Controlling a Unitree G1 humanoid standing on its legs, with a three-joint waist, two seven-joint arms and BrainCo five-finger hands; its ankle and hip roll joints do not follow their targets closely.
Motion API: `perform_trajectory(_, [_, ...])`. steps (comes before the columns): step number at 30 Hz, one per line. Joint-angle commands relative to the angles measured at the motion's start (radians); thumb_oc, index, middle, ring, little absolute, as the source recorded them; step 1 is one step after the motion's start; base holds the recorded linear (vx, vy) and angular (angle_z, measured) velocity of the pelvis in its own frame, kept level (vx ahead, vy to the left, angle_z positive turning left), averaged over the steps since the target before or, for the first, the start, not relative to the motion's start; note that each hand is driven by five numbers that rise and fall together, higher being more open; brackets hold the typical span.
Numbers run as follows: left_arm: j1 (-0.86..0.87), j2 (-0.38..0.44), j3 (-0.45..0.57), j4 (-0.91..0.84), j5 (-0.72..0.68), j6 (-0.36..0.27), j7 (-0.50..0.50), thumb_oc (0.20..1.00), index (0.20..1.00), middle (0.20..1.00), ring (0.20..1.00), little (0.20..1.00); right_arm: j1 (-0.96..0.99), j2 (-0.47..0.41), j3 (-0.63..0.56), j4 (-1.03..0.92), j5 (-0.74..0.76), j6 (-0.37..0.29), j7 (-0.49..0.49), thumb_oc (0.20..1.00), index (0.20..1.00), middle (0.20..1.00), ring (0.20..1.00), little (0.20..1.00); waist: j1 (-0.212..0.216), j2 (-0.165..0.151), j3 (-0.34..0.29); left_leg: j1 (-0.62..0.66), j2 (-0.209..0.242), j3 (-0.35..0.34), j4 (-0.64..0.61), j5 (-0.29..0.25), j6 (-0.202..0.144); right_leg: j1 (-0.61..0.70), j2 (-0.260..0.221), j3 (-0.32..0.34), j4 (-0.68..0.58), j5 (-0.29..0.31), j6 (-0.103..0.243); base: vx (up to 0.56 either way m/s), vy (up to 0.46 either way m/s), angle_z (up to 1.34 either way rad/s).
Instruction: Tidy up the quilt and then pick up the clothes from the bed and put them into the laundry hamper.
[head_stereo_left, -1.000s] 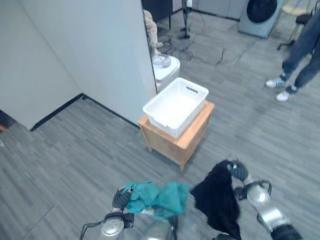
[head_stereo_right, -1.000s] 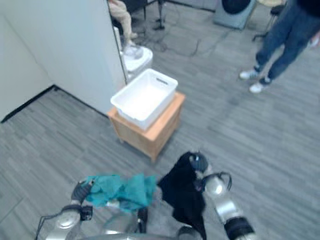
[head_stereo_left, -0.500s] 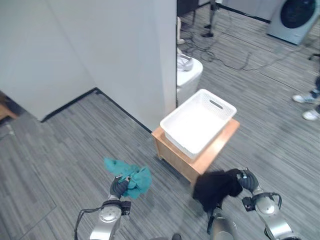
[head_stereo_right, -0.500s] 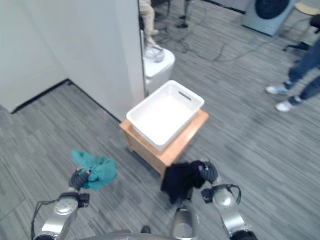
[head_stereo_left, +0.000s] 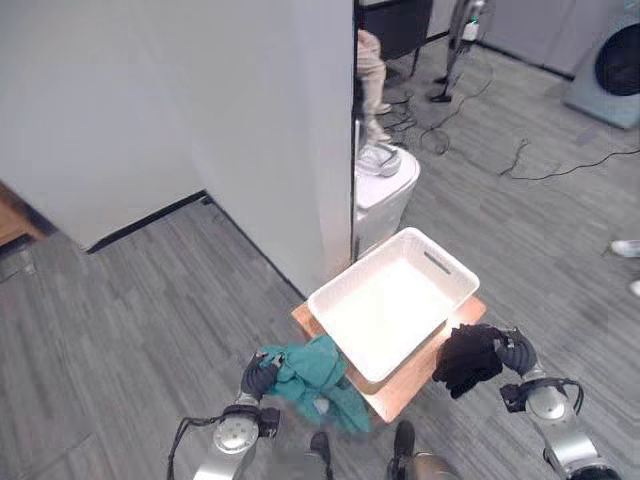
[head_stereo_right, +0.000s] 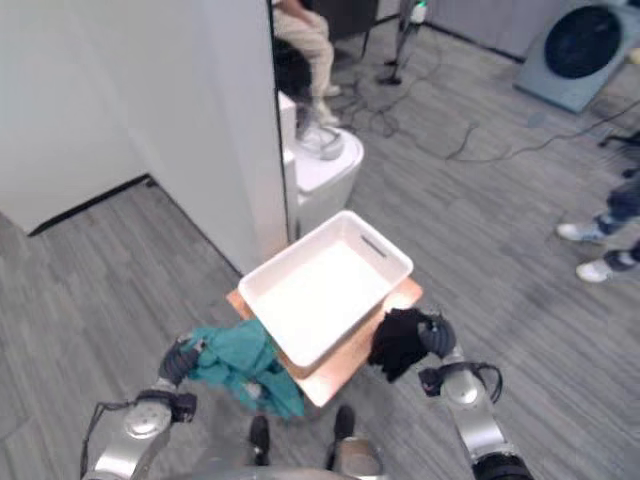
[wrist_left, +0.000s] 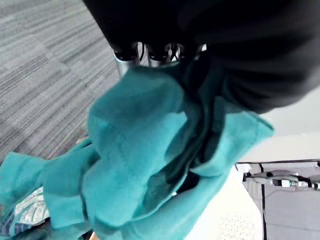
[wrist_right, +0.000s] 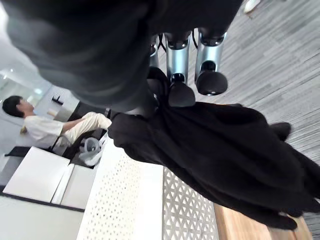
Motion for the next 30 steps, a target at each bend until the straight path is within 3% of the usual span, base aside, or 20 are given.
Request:
perform_trajectory(1, [-0.001, 0.045, 0.052, -0.068, 0.013, -0.037, -0.019, 0.200, 0.200, 0.200, 0.200, 0.200, -0.037, -0.041, -0.056, -0.068, -0.016, -0.053, -0.041, 0.200, 0.200, 0.200, 0.200, 0.200, 0.008, 0.009, 0.001, 0.130, 0.038, -0.014, -0.062, -0.061, -0.008, -0.018, -0.065, -0.016, 0.148, -0.077, 0.106, 0.02, -0.028, 0.28])
perform_trajectory(5, [0.001, 0.046, 0.045, -0.045, 0.014, -0.031, -0.009, 0.200, 0.200, 0.200, 0.200, 0.200, -0.042, -0.051, -0.086, -0.083, -0.032, -0.056, -0.067, 0.200, 0.200, 0.200, 0.200, 0.200, 0.009, 0.011, 0.011, 0.144, 0.045, -0.072, -0.069, -0.060, -0.010, -0.038, -0.071, 0.019, 0.224, -0.082, 0.117, -0.06, -0.118, 0.42])
perform_trajectory(6, [-0.010, 0.052, 0.048, -0.031, 0.000, -0.031, -0.002, 0.200, 0.200, 0.200, 0.200, 0.200, -0.054, -0.060, -0.104, -0.087, -0.035, -0.058, -0.087, 0.200, 0.200, 0.200, 0.200, 0.200, 0.010, 0.020, 0.009, 0.128, 0.060, -0.108, -0.065, -0.057, -0.022, -0.061, -0.076, 0.080, 0.260, -0.081, 0.130, -0.09, -0.257, 1.18])
perform_trajectory(9, [-0.010, 0.070, 0.062, -0.021, -0.011, -0.036, 0.012, 0.200, 0.200, 0.200, 0.200, 0.200, -0.089, -0.073, -0.120, -0.100, -0.035, -0.063, -0.107, 0.200, 0.200, 0.200, 0.200, 0.200, 0.031, 0.032, -0.005, 0.102, 0.121, -0.142, -0.053, -0.051, -0.060, -0.041, -0.168, 0.124, 0.247, -0.038, 0.127, -0.07, -0.362, 0.86])
perform_trajectory(10, [-0.010, 0.070, 0.062, -0.021, -0.011, -0.036, 0.012, 0.200, 0.200, 0.200, 0.200, 0.200, -0.089, -0.073, -0.120, -0.100, -0.035, -0.063, -0.107, 0.200, 0.200, 0.200, 0.200, 0.200, 0.030, 0.032, -0.004, 0.102, 0.122, -0.143, -0.053, -0.051, -0.060, -0.040, -0.167, 0.123, 0.246, -0.038, 0.126, -0.03, -0.668, 0.38])
perform_trajectory(11, [-0.004, 0.090, 0.082, -0.021, -0.016, -0.044, 0.030, 0.200, 0.200, 0.200, 0.200, 0.200, -0.104, -0.087, -0.134, -0.131, -0.035, -0.067, -0.116, 0.200, 0.200, 0.200, 0.200, 0.200, 0.046, 0.029, -0.021, 0.075, 0.184, -0.183, -0.043, -0.040, -0.114, -0.013, -0.261, 0.186, 0.155, 0.039, 0.150, -0.02, -0.537, 0.19])
perform_trajectory(12, [-0.003, 0.091, 0.082, -0.022, -0.016, -0.043, 0.030, 0.200, 0.200, 0.200, 0.200, 0.200, -0.103, -0.087, -0.133, -0.131, -0.035, -0.066, -0.116, 0.200, 0.200, 0.200, 0.200, 0.200, 0.045, 0.030, -0.022, 0.074, 0.184, -0.184, -0.041, -0.041, -0.114, -0.010, -0.261, 0.184, 0.150, 0.041, 0.150, 0.03, -0.745, 0.24])
perform_trajectory(14, [0.005, 0.107, 0.107, -0.021, -0.019, -0.052, 0.050, 0.200, 0.200, 0.200, 0.200, 0.200, -0.127, -0.109, -0.130, -0.188, -0.045, -0.075, -0.113, 0.200, 0.200, 0.200, 0.200, 0.200, 0.044, 0.035, -0.023, 0.063, 0.256, -0.225, 0.004, -0.070, -0.160, -0.012, -0.320, 0.249, 0.096, 0.066, 0.176, 0.07, -0.679, 0.34])
perform_trajectory(17, [0.006, 0.108, 0.121, -0.010, -0.030, -0.061, 0.066, 0.200, 0.200, 0.200, 0.200, 0.200, -0.159, -0.114, -0.108, -0.229, -0.049, -0.080, -0.108, 0.200, 0.200, 0.200, 0.200, 0.200, 0.038, 0.030, -0.013, 0.058, 0.289, -0.245, 0.034, -0.068, -0.188, -0.012, -0.309, 0.294, 0.081, 0.025, 0.190, 0.00, -0.556, 0.35])
perform_trajectory(18, [0.020, 0.110, 0.135, -0.010, -0.033, -0.061, 0.061, 0.200, 0.200, 0.200, 0.200, 0.200, -0.178, -0.114, -0.100, -0.249, -0.051, -0.084, -0.101, 0.200, 0.200, 0.200, 0.200, 0.200, 0.045, 0.030, -0.016, 0.061, 0.327, -0.247, 0.027, -0.040, -0.211, 0.000, -0.286, 0.287, 0.070, -0.024, 0.193, -0.09, -0.611, 0.43])
perform_trajectory(19, [0.028, 0.118, 0.150, -0.001, -0.036, -0.062, 0.059, 0.200, 0.200, 0.200, 0.200, 0.200, -0.213, -0.111, -0.070, -0.252, -0.050, -0.093, -0.093, 0.200, 0.200, 0.200, 0.200, 0.200, 0.052, 0.042, -0.017, 0.072, 0.392, -0.243, -0.011, 0.034, -0.237, 0.002, -0.251, 0.266, 0.067, -0.072, 0.193, -0.08, -0.633, 0.23])
perform_trajectory(20, [0.031, 0.119, 0.162, 0.012, -0.040, -0.067, 0.058, 0.200, 0.200, 0.200, 0.200, 0.200, -0.259, -0.104, -0.036, -0.244, -0.052, -0.101, -0.094, 0.200, 0.200, 0.200, 0.200, 0.200, 0.058, 0.046, -0.022, 0.061, 0.432, -0.237, -0.044, 0.143, -0.237, 0.004, -0.224, 0.263, 0.056, -0.100, 0.193, -0.13, -0.583, 0.14])
perform_trajectory(21, [0.018, 0.116, 0.159, 0.022, -0.046, -0.066, 0.069, 0.200, 0.200, 0.200, 0.200, 0.200, -0.282, -0.100, -0.015, -0.243, -0.041, -0.108, -0.098, 0.200, 0.200, 0.200, 0.200, 0.200, 0.058, 0.051, -0.019, 0.007, 0.471, -0.212, -0.042, 0.306, -0.237, 0.008, -0.202, 0.259, 0.056, -0.113, 0.193, -0.09, -0.312, -0.07])
perform_trajectory(22, [0.018, 0.116, 0.160, 0.022, -0.046, -0.066, 0.069, 0.200, 0.200, 0.200, 0.200, 0.200, -0.283, -0.100, -0.014, -0.243, -0.041, -0.109, -0.098, 0.200, 0.200, 0.200, 0.200, 0.200, 0.057, 0.052, -0.020, 0.005, 0.471, -0.213, -0.043, 0.307, -0.237, 0.007, -0.202, 0.258, 0.057, -0.113, 0.193, -0.26, -0.807, -0.08])
perform_trajectory(23, [0.007, 0.097, 0.155, 0.004, -0.069, -0.051, 0.060, 0.200, 0.200, 0.200, 0.200, 0.200, -0.315, -0.124, 0.041, -0.283, -0.043, -0.089, -0.087, 0.200, 0.200, 0.200, 0.200, 0.200, 0.047, 0.010, 0.004, -0.014, 0.377, -0.014, 0.045, 0.190, -0.126, 0.025, -0.145, 0.188, 0.038, -0.112, 0.142, -0.21, -0.637, 0.28])
perform_trajectory(24, [0.007, 0.097, 0.157, 0.003, -0.069, -0.050, 0.059, 0.200, 0.200, 0.200, 0.200, 0.200, -0.317, -0.123, 0.042, -0.283, -0.043, -0.089, -0.087, 0.200, 0.200, 0.200, 0.200, 0.200, 0.047, 0.008, 0.004, -0.019, 0.375, -0.014, 0.053, 0.187, -0.124, 0.024, -0.148, 0.190, 0.036, -0.109, 0.143, -0.33, -0.967, 0.96])
perform_trajectory(25, [0.012, 0.079, 0.142, -0.010, -0.049, -0.055, 0.039, 0.200, 0.200, 0.200, 0.200, 0.200, -0.352, -0.149, 0.050, -0.295, -0.052, -0.085, -0.066, 0.200, 0.200, 0.200, 0.200, 0.200, 0.058, -0.011, 0.019, -0.061, 0.235, -0.007, 0.192, 0.050, -0.100, 0.030, -0.119, 0.154, 0.013, -0.098, 0.110, -0.14, -0.317, 0.53])
perform_trajectory(27, [0.011, 0.079, 0.143, -0.010, -0.049, -0.055, 0.039, 0.200, 0.200, 0.200, 0.200, 0.200, -0.354, -0.150, 0.050, -0.295, -0.051, -0.085, -0.066, 0.200, 0.200, 0.200, 0.200, 0.200, 0.054, -0.011, 0.016, -0.072, 0.232, -0.011, 0.203, 0.048, -0.097, 0.026, -0.122, 0.151, 0.011, -0.095, 0.112, -0.11, -0.271, -0.33])
perform_trajectory(28, [0.019, 0.072, 0.132, -0.024, -0.034, -0.054, 0.022, 0.200, 0.200, 0.200, 0.200, 0.200, -0.363, -0.165, 0.037, -0.302, -0.045, -0.081, -0.053, 0.200, 0.200, 0.200, 0.200, 0.200, 0.063, -0.020, 0.019, -0.085, 0.117, 0.026, 0.282, -0.029, -0.071, 0.033, -0.096, 0.121, 0.010, -0.094, 0.093, -0.12, -0.294, 0.26])
perform_trajectory(30, [0.031, 0.067, 0.123, -0.023, -0.015, -0.046, 0.010, 0.200, 0.200, 0.200, 0.200, 0.200, -0.363, -0.181, 0.015, -0.306, -0.043, -0.082, -0.051, 0.200, 0.200, 0.200, 0.200, 0.200, 0.062, -0.016, 0.011, -0.068, 0.074, 0.084, 0.272, -0.057, -0.045, 0.043, -0.074, 0.077, 0.007, -0.098, 0.089, -0.08, -0.248, 1.08])
